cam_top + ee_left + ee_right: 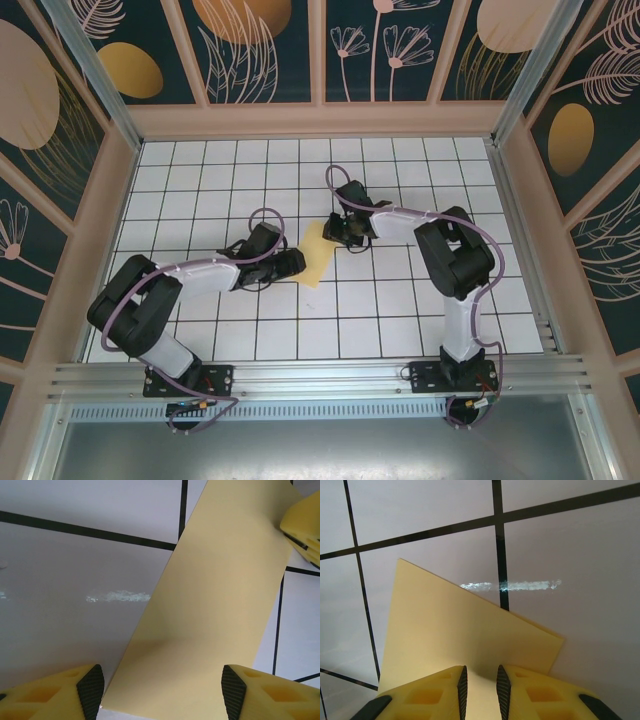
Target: Fold a paper plane with a square sheet of paper (pick it up from the middle)
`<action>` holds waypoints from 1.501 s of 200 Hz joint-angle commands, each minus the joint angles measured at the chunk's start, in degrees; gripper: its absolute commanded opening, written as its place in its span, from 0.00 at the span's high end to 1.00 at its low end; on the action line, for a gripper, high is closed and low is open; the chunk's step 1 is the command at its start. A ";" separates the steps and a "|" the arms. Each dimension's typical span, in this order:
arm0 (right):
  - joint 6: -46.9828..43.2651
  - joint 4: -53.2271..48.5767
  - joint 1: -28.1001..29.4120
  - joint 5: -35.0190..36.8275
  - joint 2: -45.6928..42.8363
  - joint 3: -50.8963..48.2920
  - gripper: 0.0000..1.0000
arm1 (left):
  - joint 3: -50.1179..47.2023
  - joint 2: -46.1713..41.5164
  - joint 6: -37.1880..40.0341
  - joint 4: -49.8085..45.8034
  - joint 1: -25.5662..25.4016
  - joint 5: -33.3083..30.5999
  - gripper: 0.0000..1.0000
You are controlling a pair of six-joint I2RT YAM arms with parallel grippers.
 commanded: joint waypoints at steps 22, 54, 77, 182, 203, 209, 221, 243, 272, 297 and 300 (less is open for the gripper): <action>-0.52 -3.81 0.21 1.46 3.69 -0.23 0.72 | 1.67 2.05 1.29 0.45 0.32 4.22 0.36; -0.52 -3.80 0.15 1.29 4.29 -0.35 0.72 | 1.94 1.63 2.16 0.06 0.31 4.47 0.45; -0.52 -3.72 0.16 1.20 4.55 -0.37 0.72 | 2.07 1.69 2.76 -0.10 0.31 5.32 0.46; -0.54 -2.78 0.15 -0.07 5.30 -1.27 0.72 | 3.20 3.06 3.99 7.87 0.27 12.59 0.42; -0.53 -2.49 0.20 -0.30 5.39 -1.42 0.72 | 4.92 4.42 5.15 8.96 0.35 10.64 0.41; -0.48 -2.43 0.21 -0.30 5.42 -1.44 0.72 | 5.65 4.95 5.74 9.01 0.39 9.73 0.41; -0.52 -2.22 0.08 -0.54 5.41 -1.61 0.72 | 7.19 5.83 6.97 8.83 0.48 8.14 0.41; -0.52 -1.74 -0.13 -1.17 5.28 -1.96 0.72 | 8.93 6.81 9.98 9.82 1.09 7.50 0.41; -0.74 -0.87 -0.72 -2.59 5.20 -2.27 0.72 | 8.92 6.89 13.08 11.55 2.30 8.37 0.39; -1.52 0.21 -1.28 -4.26 5.36 -2.08 0.72 | 8.53 6.88 14.65 11.26 2.59 10.95 0.40; -1.69 0.32 -1.36 -4.51 5.42 -1.94 0.72 | 8.41 6.88 14.58 11.15 2.58 11.12 0.40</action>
